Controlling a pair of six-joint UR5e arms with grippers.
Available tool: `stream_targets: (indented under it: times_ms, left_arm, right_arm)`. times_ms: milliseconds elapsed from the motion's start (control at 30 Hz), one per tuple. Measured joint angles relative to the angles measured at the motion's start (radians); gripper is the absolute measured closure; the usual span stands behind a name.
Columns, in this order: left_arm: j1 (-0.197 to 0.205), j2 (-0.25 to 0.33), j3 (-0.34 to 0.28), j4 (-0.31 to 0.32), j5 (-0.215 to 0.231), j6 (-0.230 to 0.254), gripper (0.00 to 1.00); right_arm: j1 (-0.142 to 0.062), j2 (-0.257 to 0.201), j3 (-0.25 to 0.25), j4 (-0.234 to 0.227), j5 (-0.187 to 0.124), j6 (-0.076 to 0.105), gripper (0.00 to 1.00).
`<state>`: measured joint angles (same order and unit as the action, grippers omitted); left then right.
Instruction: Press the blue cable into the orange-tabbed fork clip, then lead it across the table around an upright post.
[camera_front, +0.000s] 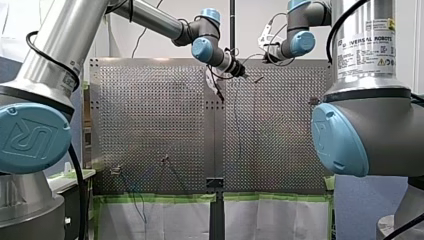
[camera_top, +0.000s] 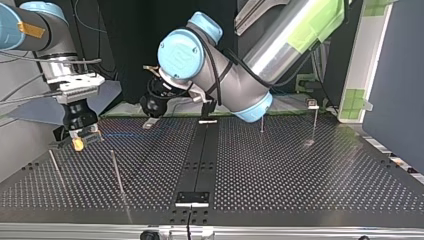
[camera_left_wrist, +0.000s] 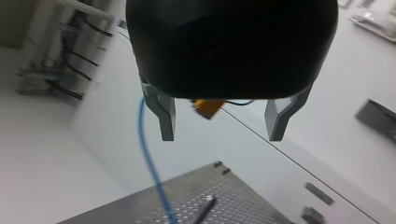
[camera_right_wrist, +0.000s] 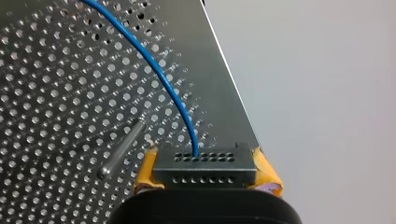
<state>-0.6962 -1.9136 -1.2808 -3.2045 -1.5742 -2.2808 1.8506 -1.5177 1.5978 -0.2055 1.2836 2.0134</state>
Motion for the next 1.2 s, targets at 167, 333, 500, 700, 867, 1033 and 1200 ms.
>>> stream_targets:
  times_ms: [167, 333, 500, 700, 867, 1033, 1200]
  left_arm:
    - [-0.012, 0.007, 0.000, -0.044, -0.007, 0.049, 0.06]
    - [0.002, 0.016, 0.000, -0.024, 0.010, 0.067, 0.06]
    - [0.007, 0.017, 0.000, 0.025, 0.055, 0.026, 0.06]
    - [0.021, 0.017, 0.000, 0.081, 0.106, -0.029, 0.06]
    - [0.034, 0.017, 0.000, 0.127, 0.116, -0.075, 0.06]
    - [0.052, 0.017, 0.000, 0.176, 0.095, -0.125, 0.06]
    - [0.068, 0.017, 0.000, 0.230, 0.058, -0.173, 0.06]
  right_arm:
    - [0.001, 0.001, 0.000, 0.001, -0.001, -0.004, 1.00]
    - [0.005, 0.001, 0.001, 0.002, -0.002, -0.005, 1.00]
    - [0.009, 0.001, 0.001, 0.003, -0.003, -0.007, 1.00]
    - [0.013, 0.001, 0.001, 0.003, -0.003, -0.008, 1.00]
    - [0.017, 0.001, 0.001, 0.003, -0.003, -0.008, 1.00]
    - [0.018, 0.000, 0.001, 0.003, -0.003, -0.008, 1.00]
    - [0.020, 0.000, 0.001, 0.003, -0.003, -0.008, 1.00]
